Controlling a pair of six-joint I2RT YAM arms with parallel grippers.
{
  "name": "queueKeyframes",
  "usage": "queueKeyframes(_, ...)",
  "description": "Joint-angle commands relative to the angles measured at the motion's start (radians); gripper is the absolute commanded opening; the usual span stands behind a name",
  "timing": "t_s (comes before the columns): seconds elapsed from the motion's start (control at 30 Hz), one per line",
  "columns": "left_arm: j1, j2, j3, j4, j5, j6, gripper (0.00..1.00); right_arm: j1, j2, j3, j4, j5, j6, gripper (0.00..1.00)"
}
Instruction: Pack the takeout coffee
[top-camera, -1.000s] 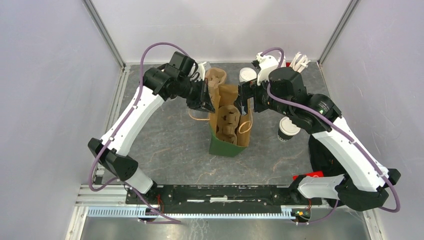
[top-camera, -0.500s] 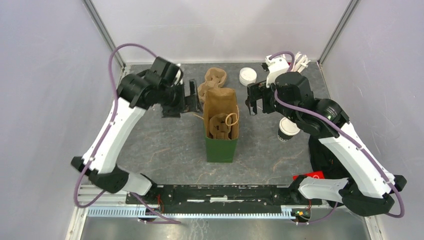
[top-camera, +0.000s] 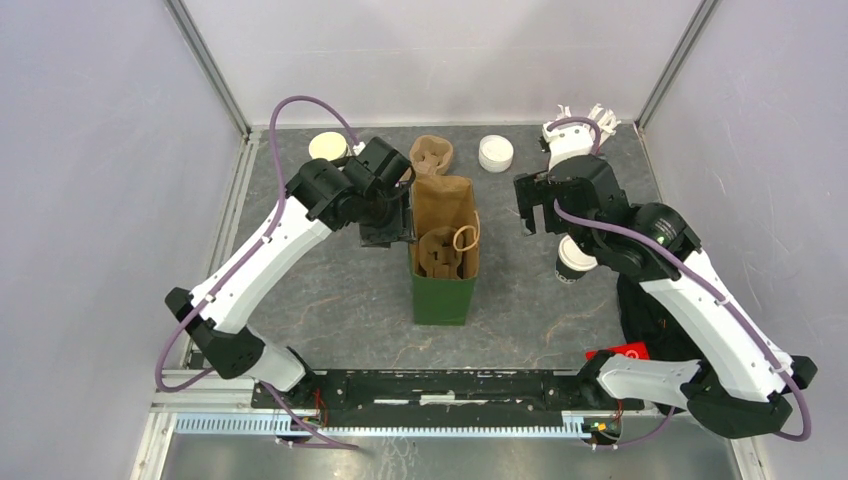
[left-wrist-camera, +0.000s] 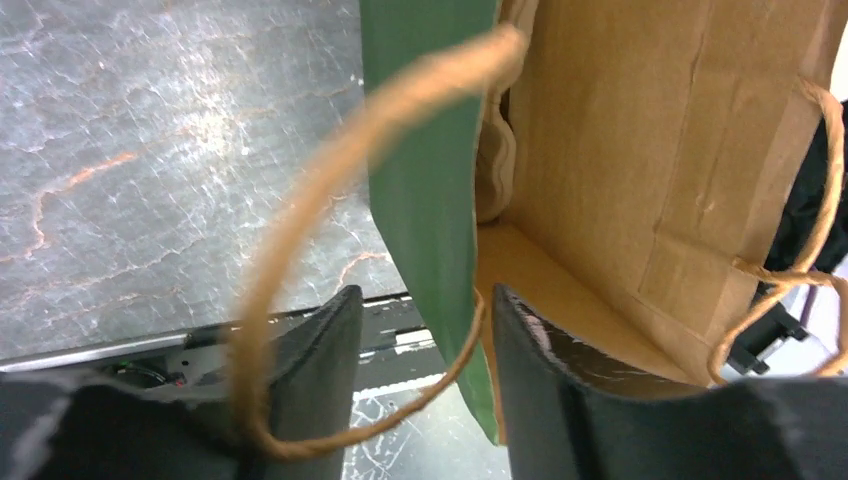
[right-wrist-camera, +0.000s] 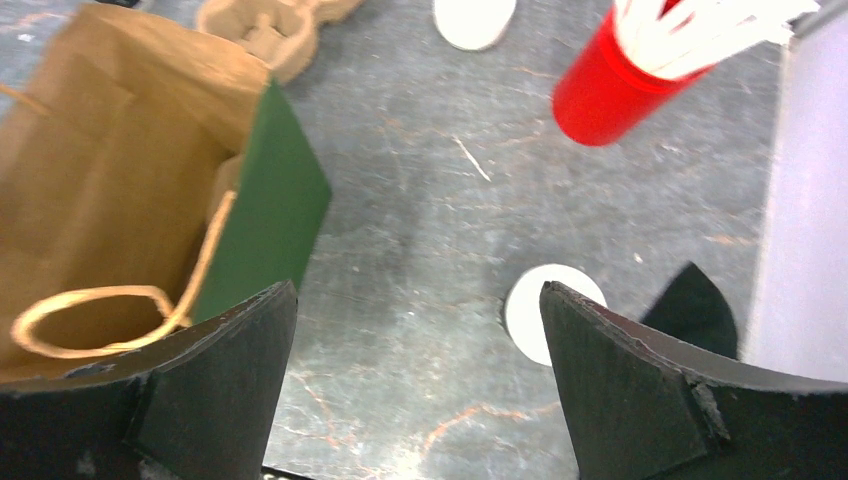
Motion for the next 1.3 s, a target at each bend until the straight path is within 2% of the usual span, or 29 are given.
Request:
queueKeyframes(0.0, -0.001, 0.029, 0.055, 0.039, -0.069, 0.035, 0.50, -0.058, 0.007, -0.063, -0.092, 0.104, -0.020, 0.98)
queueKeyframes(0.07, -0.001, 0.056, 0.068, 0.039, -0.045, 0.068, 0.36, -0.137, 0.011, -0.132, -0.075, 0.040, -0.029, 0.98)
queueKeyframes(0.17, -0.001, 0.067, 0.063, 0.032, -0.034, 0.115, 0.23, -0.318, 0.002, -0.260, -0.002, -0.094, -0.060, 0.98)
queueKeyframes(0.3, -0.001, 0.078, 0.075, 0.019, -0.011, 0.212, 0.17, -0.481, 0.009, -0.356, 0.081, -0.280, -0.085, 0.98)
queueKeyframes(0.5, 0.001, 0.128, 0.141, -0.027, -0.045, 0.425, 0.04, -0.626, 0.038, -0.410, 0.135, -0.356, -0.157, 0.98)
queueKeyframes(0.57, 0.001, 0.141, 0.167, -0.038, -0.059, 0.478, 0.02, -0.662, 0.049, -0.414, 0.143, -0.390, -0.186, 0.98)
queueKeyframes(0.73, 0.010, 0.122, 0.149, 0.017, 0.001, 0.475, 0.02, -0.677, 0.082, -0.447, 0.167, -0.442, -0.227, 0.98)
queueKeyframes(1.1, 0.011, 0.115, 0.150, 0.022, 0.038, 0.476, 0.03, -0.700, 0.142, -0.473, 0.206, -0.427, -0.249, 0.98)
queueKeyframes(1.27, 0.010, 0.115, 0.143, 0.028, 0.054, 0.466, 0.04, -0.704, 0.146, -0.488, 0.198, -0.447, -0.245, 0.95)
